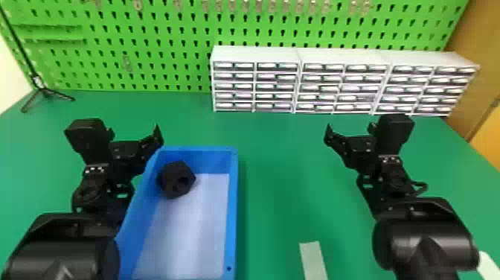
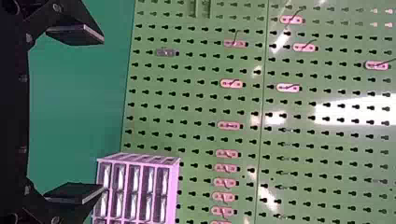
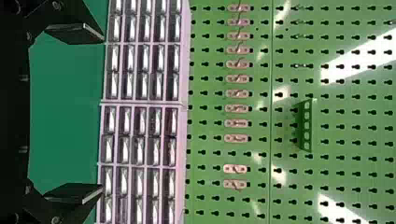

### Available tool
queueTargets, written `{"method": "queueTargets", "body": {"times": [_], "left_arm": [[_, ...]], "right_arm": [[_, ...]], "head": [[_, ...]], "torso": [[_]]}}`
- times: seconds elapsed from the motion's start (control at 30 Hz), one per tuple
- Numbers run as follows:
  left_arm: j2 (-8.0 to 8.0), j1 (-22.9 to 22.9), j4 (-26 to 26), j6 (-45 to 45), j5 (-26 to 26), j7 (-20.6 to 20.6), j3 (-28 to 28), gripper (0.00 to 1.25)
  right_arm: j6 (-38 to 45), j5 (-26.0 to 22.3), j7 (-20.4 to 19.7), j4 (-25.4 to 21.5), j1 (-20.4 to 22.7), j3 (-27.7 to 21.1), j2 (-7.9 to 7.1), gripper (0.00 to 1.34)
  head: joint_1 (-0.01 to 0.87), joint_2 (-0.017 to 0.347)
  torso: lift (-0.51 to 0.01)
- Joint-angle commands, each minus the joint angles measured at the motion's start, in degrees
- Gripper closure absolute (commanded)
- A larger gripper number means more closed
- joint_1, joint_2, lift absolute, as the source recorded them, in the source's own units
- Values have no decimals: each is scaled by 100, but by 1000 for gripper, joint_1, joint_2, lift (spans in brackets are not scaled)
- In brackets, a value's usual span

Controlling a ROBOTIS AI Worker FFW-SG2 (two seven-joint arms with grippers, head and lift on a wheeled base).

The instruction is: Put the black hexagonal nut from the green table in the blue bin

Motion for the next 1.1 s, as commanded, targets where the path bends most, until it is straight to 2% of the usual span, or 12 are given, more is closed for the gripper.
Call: {"method": "queueTargets", "body": {"times": [0.0,1.07], "left_arm": [[0,4,0,5,0,0,-1,163],[0,4,0,5,-9,0,-1,163]], "right_arm": [[7,0,0,0,1,-2,4,173],[42,-35,0,0,10,-2,4,173]], "head": [[686,28],[686,28]], "torso": [[-96],[-96]]}}
